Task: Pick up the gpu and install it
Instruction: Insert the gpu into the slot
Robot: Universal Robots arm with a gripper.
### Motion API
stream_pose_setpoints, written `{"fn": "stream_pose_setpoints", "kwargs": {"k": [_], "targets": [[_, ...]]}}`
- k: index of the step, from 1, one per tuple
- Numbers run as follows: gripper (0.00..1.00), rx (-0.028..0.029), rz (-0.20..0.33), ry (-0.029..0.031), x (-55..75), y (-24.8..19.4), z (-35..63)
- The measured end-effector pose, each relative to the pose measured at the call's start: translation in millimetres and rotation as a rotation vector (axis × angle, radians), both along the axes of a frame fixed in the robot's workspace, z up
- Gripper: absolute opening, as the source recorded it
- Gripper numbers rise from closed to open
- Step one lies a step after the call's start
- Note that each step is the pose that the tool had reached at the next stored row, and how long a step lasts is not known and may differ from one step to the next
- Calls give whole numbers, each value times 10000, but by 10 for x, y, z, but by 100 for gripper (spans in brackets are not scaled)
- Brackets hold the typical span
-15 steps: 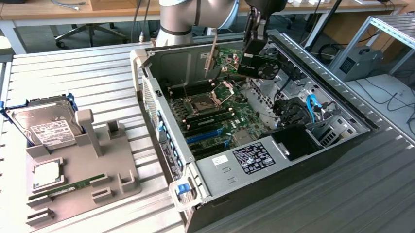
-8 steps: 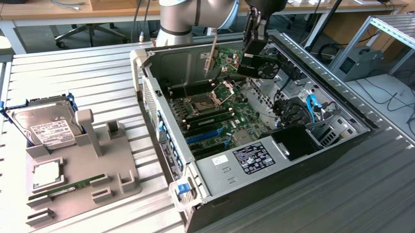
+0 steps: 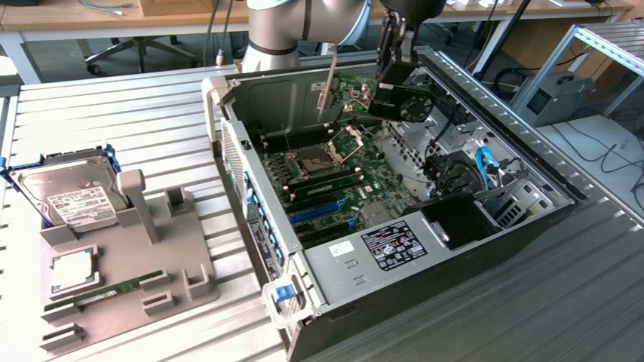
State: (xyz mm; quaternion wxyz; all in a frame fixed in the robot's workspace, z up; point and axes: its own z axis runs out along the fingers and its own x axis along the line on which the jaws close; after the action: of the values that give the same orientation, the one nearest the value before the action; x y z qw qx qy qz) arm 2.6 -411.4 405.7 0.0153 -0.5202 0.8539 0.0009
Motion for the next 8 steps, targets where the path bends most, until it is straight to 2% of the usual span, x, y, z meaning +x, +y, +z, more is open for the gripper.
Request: {"fn": "stream_pose_setpoints", "kwargs": {"k": [8], "targets": [[27, 0, 248, 0, 0, 0, 0]]}}
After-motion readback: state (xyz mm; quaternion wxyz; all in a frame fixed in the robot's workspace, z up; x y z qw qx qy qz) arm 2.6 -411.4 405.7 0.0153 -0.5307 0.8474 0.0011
